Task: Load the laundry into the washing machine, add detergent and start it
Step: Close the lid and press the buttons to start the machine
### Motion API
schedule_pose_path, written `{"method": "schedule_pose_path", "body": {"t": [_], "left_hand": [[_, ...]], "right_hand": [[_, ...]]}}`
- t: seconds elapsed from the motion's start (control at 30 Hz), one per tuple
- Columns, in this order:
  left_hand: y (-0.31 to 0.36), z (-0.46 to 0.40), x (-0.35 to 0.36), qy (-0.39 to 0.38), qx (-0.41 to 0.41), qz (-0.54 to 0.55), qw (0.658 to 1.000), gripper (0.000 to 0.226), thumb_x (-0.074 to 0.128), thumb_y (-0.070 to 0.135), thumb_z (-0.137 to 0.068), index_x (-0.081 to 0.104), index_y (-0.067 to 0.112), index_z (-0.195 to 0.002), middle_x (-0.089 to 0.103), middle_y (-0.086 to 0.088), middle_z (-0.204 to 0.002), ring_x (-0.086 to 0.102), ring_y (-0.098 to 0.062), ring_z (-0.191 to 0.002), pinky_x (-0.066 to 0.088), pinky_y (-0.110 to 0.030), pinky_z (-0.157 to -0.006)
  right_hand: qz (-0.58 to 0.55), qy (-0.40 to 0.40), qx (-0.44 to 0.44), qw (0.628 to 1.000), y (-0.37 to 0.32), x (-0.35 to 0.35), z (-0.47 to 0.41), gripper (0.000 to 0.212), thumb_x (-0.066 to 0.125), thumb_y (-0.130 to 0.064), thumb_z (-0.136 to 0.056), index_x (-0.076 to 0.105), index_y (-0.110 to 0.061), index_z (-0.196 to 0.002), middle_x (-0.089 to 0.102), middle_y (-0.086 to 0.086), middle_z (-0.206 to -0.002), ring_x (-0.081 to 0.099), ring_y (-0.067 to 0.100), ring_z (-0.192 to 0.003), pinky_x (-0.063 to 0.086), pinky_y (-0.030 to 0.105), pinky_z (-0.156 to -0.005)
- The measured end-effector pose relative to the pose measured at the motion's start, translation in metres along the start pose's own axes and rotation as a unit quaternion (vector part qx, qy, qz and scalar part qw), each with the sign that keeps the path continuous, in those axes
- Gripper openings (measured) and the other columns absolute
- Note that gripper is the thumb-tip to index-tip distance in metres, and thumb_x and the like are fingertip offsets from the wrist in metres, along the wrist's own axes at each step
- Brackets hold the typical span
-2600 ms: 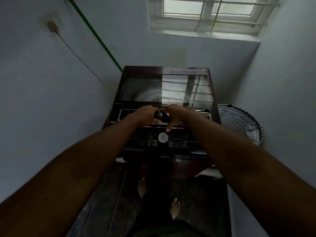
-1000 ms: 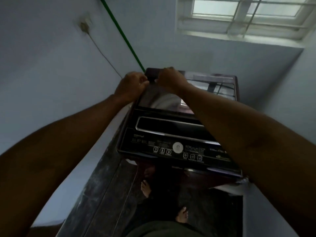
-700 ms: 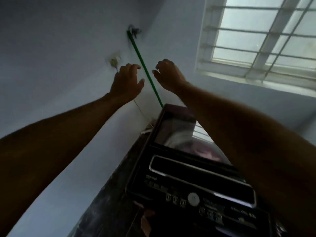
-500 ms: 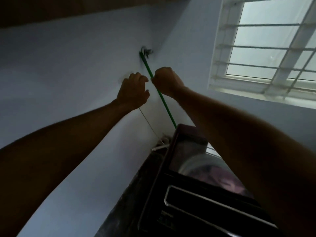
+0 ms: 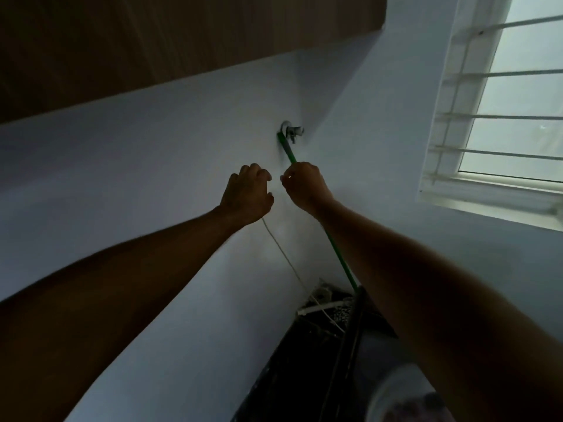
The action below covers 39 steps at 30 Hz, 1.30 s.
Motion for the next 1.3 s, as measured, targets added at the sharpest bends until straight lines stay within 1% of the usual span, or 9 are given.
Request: {"method": "schedule_pose_path", "body": {"t": [0.17, 0.27, 0.4, 0.67, 0.83, 1.0, 1.1, 1.17, 1.3], "left_hand": [[-0.026, -0.031, 0.020, -0.004, 0.021, -0.040, 0.999, 0.040, 0.066, 0.032, -0.088, 0.060, 0.010, -0.121, 0.056, -0.009, -0.125, 0.051, -0.027, -0.112, 0.042, -0.038, -0.087], [-0.046, -0.046, 0.041, -0.015, 0.015, -0.060, 0.998, 0.040, 0.069, 0.034, -0.086, 0.061, 0.009, -0.117, 0.057, -0.009, -0.121, 0.053, -0.027, -0.109, 0.044, -0.041, -0.086], [-0.077, -0.061, 0.076, -0.043, -0.001, -0.075, 0.996, 0.042, 0.073, 0.036, -0.081, 0.063, 0.008, -0.112, 0.059, -0.009, -0.115, 0.055, -0.028, -0.104, 0.047, -0.041, -0.083], [-0.099, -0.097, 0.136, -0.096, 0.023, -0.114, 0.988, 0.051, 0.068, 0.035, -0.083, 0.055, 0.009, -0.124, 0.054, -0.007, -0.129, 0.050, -0.028, -0.116, 0.042, -0.040, -0.093], [-0.117, -0.121, 0.158, -0.105, 0.027, -0.175, 0.979, 0.063, 0.060, 0.047, -0.086, 0.047, 0.014, -0.138, 0.045, -0.003, -0.145, 0.031, -0.025, -0.140, 0.025, -0.043, -0.109], [-0.131, -0.134, 0.172, -0.112, 0.021, -0.210, 0.971, 0.079, 0.031, 0.064, -0.080, 0.044, 0.018, -0.143, 0.042, 0.002, -0.151, 0.016, -0.027, -0.148, 0.011, -0.049, -0.112], [-0.134, -0.137, 0.179, -0.103, 0.080, -0.299, 0.945, 0.091, 0.009, 0.070, -0.081, 0.038, 0.017, -0.149, 0.033, 0.003, -0.158, -0.005, -0.027, -0.152, -0.006, -0.063, -0.116], [-0.136, -0.136, 0.185, -0.101, 0.105, -0.316, 0.937, 0.100, -0.008, 0.065, -0.075, 0.038, 0.017, -0.150, 0.034, 0.003, -0.158, -0.007, -0.027, -0.152, -0.013, -0.062, -0.115], [-0.138, -0.134, 0.195, -0.073, 0.111, -0.285, 0.949, 0.082, 0.017, 0.060, -0.085, 0.053, 0.010, -0.139, 0.049, 0.001, -0.148, 0.009, -0.024, -0.152, -0.015, -0.055, -0.118]], "right_hand": [[-0.020, -0.010, 0.016, 1.000, 0.014, 0.040, -0.033, 0.021, 0.056, -0.021, -0.095, 0.070, -0.010, -0.106, 0.067, 0.006, -0.112, 0.063, 0.018, -0.102, 0.046, 0.024, -0.088], [-0.029, -0.029, 0.028, 0.999, 0.030, 0.064, -0.050, 0.024, 0.054, -0.021, -0.095, 0.066, -0.009, -0.112, 0.065, 0.007, -0.116, 0.061, 0.021, -0.107, 0.045, 0.026, -0.090], [-0.054, -0.041, 0.057, 0.996, 0.057, 0.097, -0.062, 0.026, 0.055, -0.012, -0.093, 0.064, -0.009, -0.117, 0.063, 0.007, -0.119, 0.061, 0.018, -0.107, 0.040, 0.017, -0.082], [-0.158, -0.105, 0.131, 0.973, 0.086, 0.171, -0.085, 0.051, 0.065, -0.014, -0.087, 0.051, -0.009, -0.136, 0.052, 0.007, -0.136, 0.052, 0.022, -0.123, 0.043, 0.027, -0.101], [-0.226, -0.148, 0.174, 0.947, 0.099, 0.214, -0.096, 0.057, 0.056, -0.005, -0.086, 0.043, -0.009, -0.142, 0.046, 0.010, -0.143, 0.051, 0.026, -0.126, 0.046, 0.041, -0.104], [-0.306, -0.172, 0.214, 0.912, 0.114, 0.250, -0.106, 0.069, 0.058, -0.008, -0.080, 0.039, -0.017, -0.146, 0.046, 0.010, -0.143, 0.054, 0.030, -0.123, 0.051, 0.043, -0.100], [-0.274, -0.184, 0.184, 0.926, 0.115, 0.265, -0.114, 0.080, 0.057, -0.011, -0.076, 0.029, -0.021, -0.150, 0.042, 0.009, -0.149, 0.051, 0.030, -0.126, 0.050, 0.046, -0.101], [-0.261, -0.184, 0.174, 0.932, 0.115, 0.272, -0.117, 0.084, 0.057, -0.014, -0.075, 0.025, -0.023, -0.152, 0.039, 0.008, -0.151, 0.049, 0.031, -0.127, 0.049, 0.048, -0.100], [-0.263, -0.169, 0.184, 0.932, 0.117, 0.283, -0.118, 0.082, 0.059, -0.015, -0.079, 0.022, -0.025, -0.152, 0.040, 0.009, -0.149, 0.050, 0.034, -0.126, 0.051, 0.049, -0.097]]}}
Point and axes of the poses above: each hand's wrist, its own z-axis away from the middle knuckle, its own x-axis out of the palm, y = z × x, the point moved 8 cm from there along -z, towards the middle knuckle
